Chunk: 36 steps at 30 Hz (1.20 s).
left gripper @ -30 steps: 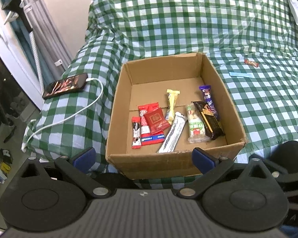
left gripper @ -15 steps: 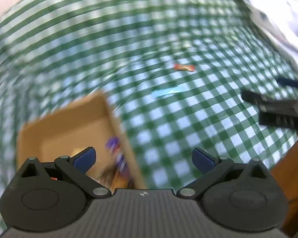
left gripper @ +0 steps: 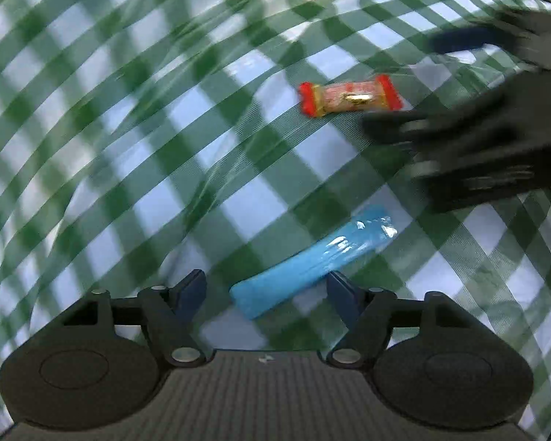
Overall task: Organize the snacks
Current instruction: 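Grasp the blue stick with left tool while right tool grasps the red candy, then carry the blue stick and red candy over the box with both tools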
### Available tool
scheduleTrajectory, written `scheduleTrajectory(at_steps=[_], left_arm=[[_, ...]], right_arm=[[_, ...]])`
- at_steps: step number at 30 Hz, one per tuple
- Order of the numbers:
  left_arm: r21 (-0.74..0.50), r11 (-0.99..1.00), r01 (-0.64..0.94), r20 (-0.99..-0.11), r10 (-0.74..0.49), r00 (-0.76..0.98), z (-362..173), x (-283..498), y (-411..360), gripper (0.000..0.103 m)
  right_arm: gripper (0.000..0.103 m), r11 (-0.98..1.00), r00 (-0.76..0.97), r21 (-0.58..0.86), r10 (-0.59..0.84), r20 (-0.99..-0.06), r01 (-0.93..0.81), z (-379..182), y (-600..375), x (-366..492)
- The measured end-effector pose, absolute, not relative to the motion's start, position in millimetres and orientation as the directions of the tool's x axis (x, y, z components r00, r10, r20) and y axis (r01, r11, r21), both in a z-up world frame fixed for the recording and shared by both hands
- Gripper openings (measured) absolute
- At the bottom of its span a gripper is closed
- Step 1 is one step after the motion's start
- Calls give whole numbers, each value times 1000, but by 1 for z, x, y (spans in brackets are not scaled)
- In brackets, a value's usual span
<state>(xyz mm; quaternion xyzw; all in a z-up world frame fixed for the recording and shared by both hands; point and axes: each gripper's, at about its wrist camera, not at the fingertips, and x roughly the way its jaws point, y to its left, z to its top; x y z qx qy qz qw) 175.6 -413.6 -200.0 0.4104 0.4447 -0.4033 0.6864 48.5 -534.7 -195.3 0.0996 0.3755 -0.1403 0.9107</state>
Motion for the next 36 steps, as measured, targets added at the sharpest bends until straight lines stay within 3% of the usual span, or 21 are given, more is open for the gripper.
scheduleTrajectory(at_steps=[2,3,4,5,6,7,8,13,18,26,36], left_arm=[[173,300,938,-931,-260,255,-197,177,-415,79],[163,293,942,-930,-272,246,-198,178,-416,72],[140,293,946,-933,-280,225,-199,179,-416,55],[103,299,949,-936,-294,194,-198,179,-414,46],[100,305,947,-931,-307,197,-195,176,-412,21],[105,308,946,-931,-304,202,-193,174,-411,14],[89,330,940,-935,-297,193,-192,174,-409,12],[-38,433,901,-928,-349,129,-161,163,-383,10],[-122,492,862,-895,-430,119,-107,132,-340,10],[-100,585,805,-878,-432,206,-33,46,-235,10],[10,746,665,-875,-315,367,12,-3,-84,10]], right_arm=[[102,955,673,46,-171,-720,292,-209,-538,71],[100,962,666,28,-166,-727,270,-217,-537,80],[97,969,665,5,-166,-728,247,-221,-537,89],[85,973,694,-2,-167,-700,232,-223,-535,89],[76,977,713,6,-151,-685,212,-222,-533,87],[45,978,724,2,-151,-673,207,-220,-529,83],[20,977,721,-14,-168,-673,215,-218,-524,80],[18,952,669,-1,-216,-711,306,-207,-519,45],[18,907,679,59,-267,-684,416,-177,-497,-15],[18,814,703,244,-256,-664,527,-112,-402,-118],[18,869,762,325,-86,-642,372,-53,-263,-147]])
